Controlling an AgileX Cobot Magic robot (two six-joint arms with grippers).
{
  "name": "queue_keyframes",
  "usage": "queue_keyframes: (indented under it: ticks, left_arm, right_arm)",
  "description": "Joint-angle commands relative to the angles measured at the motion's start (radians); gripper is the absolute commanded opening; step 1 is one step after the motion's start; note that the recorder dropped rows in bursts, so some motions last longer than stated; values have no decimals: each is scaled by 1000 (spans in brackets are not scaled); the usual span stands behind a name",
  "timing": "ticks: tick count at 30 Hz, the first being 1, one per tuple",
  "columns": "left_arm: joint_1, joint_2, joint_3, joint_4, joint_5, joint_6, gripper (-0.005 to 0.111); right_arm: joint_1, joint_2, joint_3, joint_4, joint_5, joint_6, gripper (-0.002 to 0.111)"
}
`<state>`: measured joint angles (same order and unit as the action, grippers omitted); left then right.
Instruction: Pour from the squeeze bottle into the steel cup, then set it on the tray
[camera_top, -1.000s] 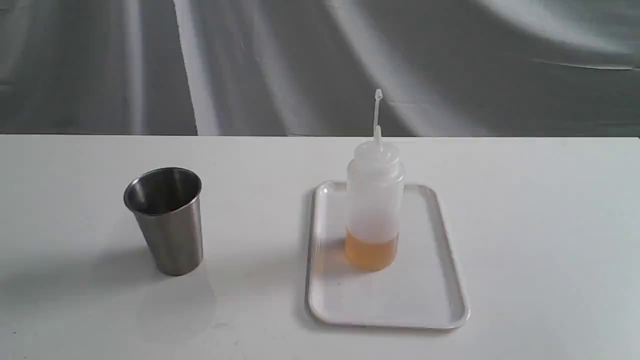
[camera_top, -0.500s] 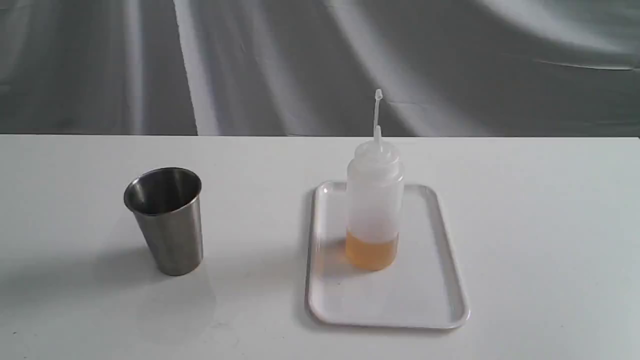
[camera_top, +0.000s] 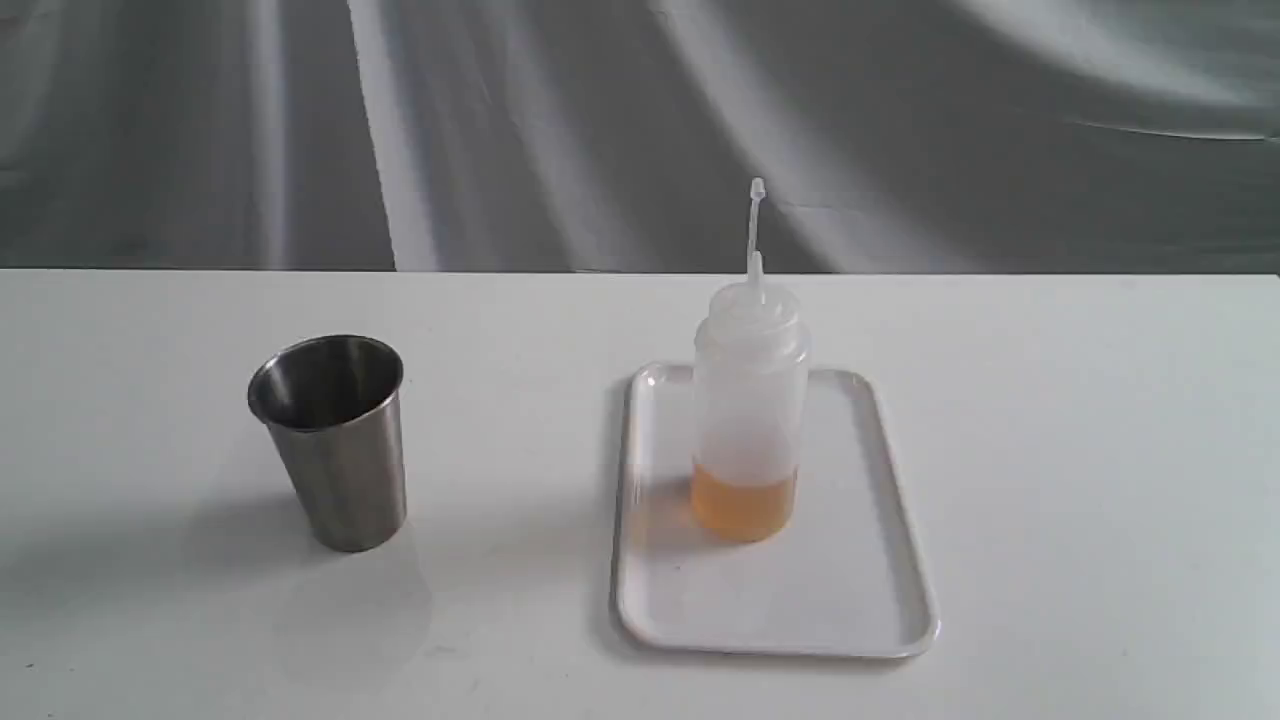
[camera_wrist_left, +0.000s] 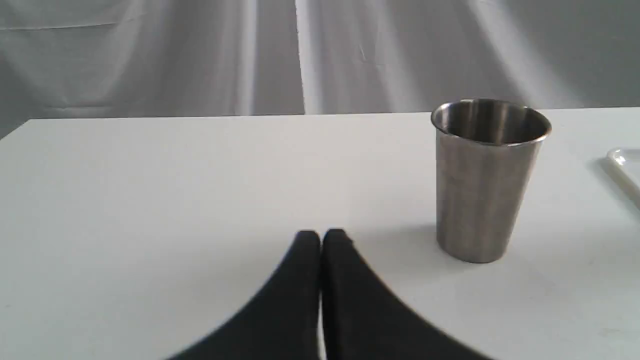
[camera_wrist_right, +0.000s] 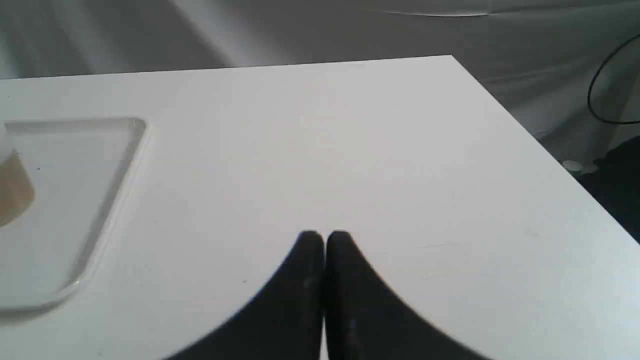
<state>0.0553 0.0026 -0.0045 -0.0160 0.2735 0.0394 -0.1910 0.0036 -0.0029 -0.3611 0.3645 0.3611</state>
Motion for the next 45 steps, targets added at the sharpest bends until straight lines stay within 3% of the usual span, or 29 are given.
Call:
queue_keyframes:
  ticks: [1,11,19,45]
  left_arm:
    - [-8,-3,4,-1,-8,-3,0]
    - [-8,-3,4,-1,-8,-5,0]
    - [-8,-3,4,-1,-8,-5,0]
    - [-8,-3,4,-1,-8,-5,0]
  right_arm:
    - [-8,-4,3,5,-5,-6,0]
    - [-8,-4,3,16,-1,-7,0]
    - [-8,-4,3,222,-15,-264,0]
    - [-8,-4,3,222,-15,-264,0]
